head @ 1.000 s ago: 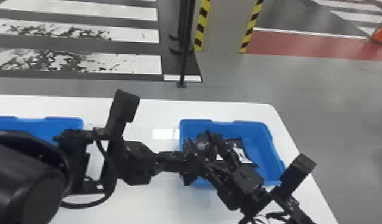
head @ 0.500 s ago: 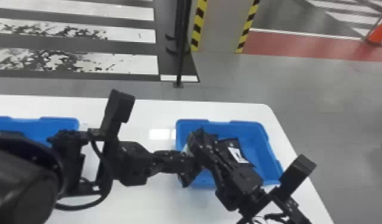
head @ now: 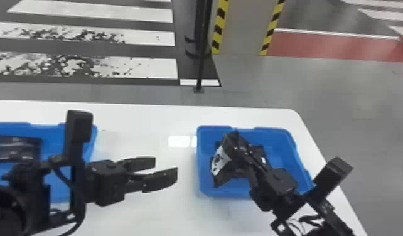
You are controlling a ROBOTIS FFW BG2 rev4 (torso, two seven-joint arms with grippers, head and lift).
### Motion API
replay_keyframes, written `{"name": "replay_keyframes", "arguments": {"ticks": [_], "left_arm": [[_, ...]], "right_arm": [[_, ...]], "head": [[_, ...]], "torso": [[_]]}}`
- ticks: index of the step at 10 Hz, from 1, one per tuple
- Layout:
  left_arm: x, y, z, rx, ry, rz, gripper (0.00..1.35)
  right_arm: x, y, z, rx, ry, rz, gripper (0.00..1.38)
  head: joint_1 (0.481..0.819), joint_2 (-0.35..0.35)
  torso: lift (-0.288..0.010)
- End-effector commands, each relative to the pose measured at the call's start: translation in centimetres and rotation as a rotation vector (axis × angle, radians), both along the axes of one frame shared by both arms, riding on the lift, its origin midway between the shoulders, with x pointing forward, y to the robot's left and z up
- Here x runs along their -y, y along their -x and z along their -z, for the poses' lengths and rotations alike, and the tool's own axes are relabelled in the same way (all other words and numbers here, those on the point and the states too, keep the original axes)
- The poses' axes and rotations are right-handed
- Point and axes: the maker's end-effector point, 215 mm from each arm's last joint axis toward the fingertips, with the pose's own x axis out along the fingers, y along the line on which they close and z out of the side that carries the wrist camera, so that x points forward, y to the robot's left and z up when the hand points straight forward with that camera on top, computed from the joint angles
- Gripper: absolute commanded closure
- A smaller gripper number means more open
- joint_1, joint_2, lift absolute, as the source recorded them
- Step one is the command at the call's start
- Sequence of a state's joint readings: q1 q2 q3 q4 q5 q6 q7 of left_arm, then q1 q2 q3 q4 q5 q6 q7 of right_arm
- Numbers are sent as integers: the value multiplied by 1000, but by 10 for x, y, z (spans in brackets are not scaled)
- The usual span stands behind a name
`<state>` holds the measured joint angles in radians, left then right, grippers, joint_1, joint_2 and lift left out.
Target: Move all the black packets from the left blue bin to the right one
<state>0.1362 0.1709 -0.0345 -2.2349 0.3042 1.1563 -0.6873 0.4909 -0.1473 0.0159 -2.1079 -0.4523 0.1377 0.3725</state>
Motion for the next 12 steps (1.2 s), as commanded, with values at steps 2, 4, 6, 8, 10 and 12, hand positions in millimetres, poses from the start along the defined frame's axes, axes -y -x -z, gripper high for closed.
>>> {"name": "replay_keyframes", "arguments": {"ticks": [2,4,6,8,10,12], "left_arm": [[-85,-6,-14,86,-10,-205,159],[-135,-3,-24,153,-35,-316,159],[-168,1,-32,209,-51,-391,159],[-208,-1,-34,224,-99,-463,159],[-246,-6,-42,250,-164,-527,160],[-271,-7,-41,246,-208,-579,160]], "right_arm": [[37,-31,27,-23,45,63,1277],[61,-55,54,-57,75,104,1276],[85,-71,70,-79,107,144,1220],[122,-77,72,-74,155,206,472],[151,-51,65,-57,192,269,79],[157,-6,47,-26,212,314,153]], "head": [[695,-98],[695,-44],[695,-11],[695,4],[695,5],[695,16]], "torso": [[-144],[-144],[-144],[-144],[-144],[-144]]}}
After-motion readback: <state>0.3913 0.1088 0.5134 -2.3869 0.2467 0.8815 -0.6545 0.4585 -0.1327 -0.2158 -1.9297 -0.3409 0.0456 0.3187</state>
